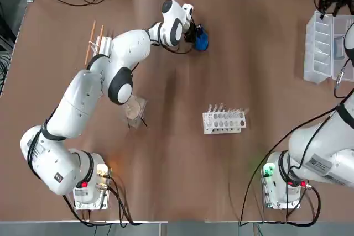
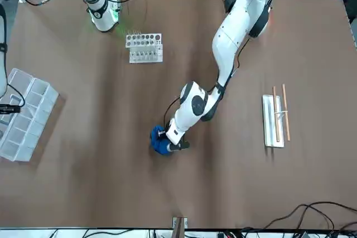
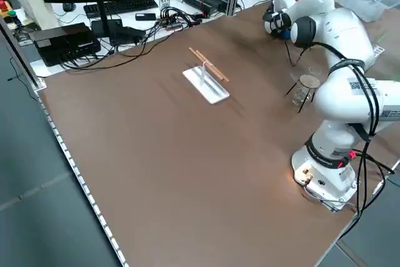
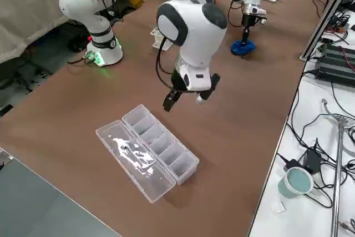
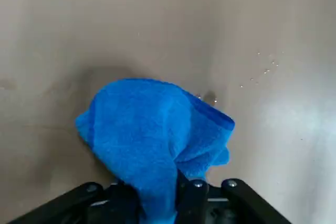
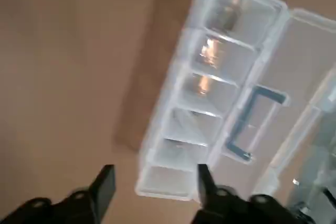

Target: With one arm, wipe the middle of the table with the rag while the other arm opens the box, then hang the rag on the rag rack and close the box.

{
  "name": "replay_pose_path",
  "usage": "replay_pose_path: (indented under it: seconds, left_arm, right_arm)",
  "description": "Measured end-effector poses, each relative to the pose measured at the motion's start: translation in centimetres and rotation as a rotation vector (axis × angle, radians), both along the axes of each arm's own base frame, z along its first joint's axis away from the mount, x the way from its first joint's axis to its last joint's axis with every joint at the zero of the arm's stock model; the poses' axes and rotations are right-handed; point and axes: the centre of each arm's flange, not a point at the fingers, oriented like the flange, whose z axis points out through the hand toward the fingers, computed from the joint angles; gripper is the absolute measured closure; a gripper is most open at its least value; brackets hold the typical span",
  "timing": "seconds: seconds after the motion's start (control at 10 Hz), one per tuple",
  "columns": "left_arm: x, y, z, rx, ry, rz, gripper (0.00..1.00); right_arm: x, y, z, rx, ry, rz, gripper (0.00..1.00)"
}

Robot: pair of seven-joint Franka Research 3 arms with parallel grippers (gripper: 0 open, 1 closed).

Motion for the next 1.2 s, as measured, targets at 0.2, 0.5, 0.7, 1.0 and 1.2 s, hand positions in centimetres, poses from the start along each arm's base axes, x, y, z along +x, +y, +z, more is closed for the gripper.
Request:
replay_pose_path:
  seconds: [0.2, 0.5, 0.7, 1.0, 1.2]
  left_arm:
    - [0.0, 0.0, 0.0, 0.000, 0.001, 0.000, 0.84]
    - [0.9, 1.0, 0.0, -0.013, 0.019, 0.036, 0.84]
    - [1.2, 1.4, 0.0, -0.022, 0.029, 0.049, 0.84]
    - [-0.3, -0.4, 0.0, -0.022, 0.028, 0.020, 0.84]
    - [-1.2, -1.3, -0.1, -0.016, 0.023, 0.005, 0.84]
  right_arm:
    - [1.2, 3.0, 2.9, 0.249, -0.127, -0.072, 0.01]
    - [1.6, 5.2, 6.7, 0.305, -0.205, -0.060, 0.01]
    - [1.8, 8.0, 10.4, 0.218, -0.267, 0.009, 0.01]
    - [0.1, 10.2, 15.2, 0.114, -0.312, 0.076, 0.02]
    - [-2.2, 14.6, 17.1, 0.059, -0.328, 0.095, 0.03]
